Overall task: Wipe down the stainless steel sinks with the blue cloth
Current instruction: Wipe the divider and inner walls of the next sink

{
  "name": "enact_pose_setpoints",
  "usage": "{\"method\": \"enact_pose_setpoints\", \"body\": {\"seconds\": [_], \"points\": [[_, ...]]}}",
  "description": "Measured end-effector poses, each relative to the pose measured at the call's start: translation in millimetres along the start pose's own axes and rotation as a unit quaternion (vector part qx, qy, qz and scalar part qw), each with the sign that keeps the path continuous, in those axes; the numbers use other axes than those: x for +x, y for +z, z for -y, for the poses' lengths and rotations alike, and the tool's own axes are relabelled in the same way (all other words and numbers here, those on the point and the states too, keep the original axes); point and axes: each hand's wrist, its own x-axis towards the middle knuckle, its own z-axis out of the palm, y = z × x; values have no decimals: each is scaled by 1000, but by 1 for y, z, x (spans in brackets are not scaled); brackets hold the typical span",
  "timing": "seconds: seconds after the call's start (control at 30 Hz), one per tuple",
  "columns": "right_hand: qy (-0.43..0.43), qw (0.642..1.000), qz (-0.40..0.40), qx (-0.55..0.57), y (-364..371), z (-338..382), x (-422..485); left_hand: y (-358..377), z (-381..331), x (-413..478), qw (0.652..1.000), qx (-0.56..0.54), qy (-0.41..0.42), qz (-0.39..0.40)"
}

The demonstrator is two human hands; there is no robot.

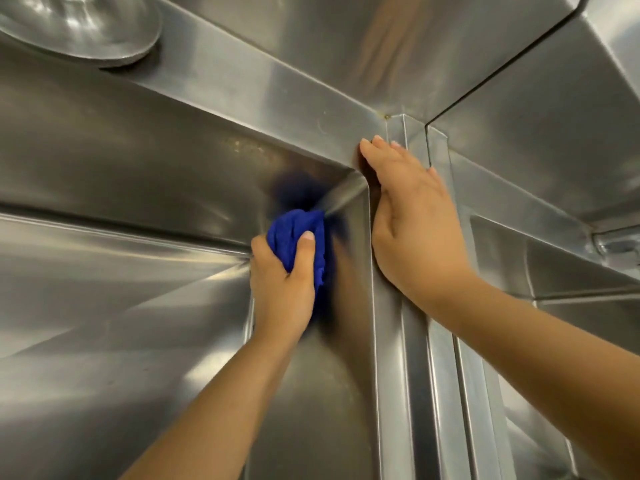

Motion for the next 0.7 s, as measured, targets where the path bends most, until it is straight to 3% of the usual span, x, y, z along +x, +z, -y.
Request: {"method": "enact_pose_setpoints", "body": {"seconds": [0.13, 0.23, 0.37, 0.43, 0.6, 0.7], "points": [[-3, 1000, -3, 1, 0, 1, -1, -2, -18, -32, 996, -15, 78, 43], [-7, 1000, -12, 3, 2, 0, -2, 1, -8, -18, 995, -3, 102, 18], [-24, 999, -35, 1, 7, -5, -1, 5, 17, 18, 1000, -11, -13, -17], [-27, 999, -40, -7, 7, -5, -1, 3, 12, 13, 999, -11, -33, -21], [-22, 999, -33, -24, 6, 0, -1, 2, -12, -31, 996, -53, 68, 23], [-26, 998, -43, -28, 7, -2, -2, 1, 7, -9, 996, -31, 80, 0]]}}
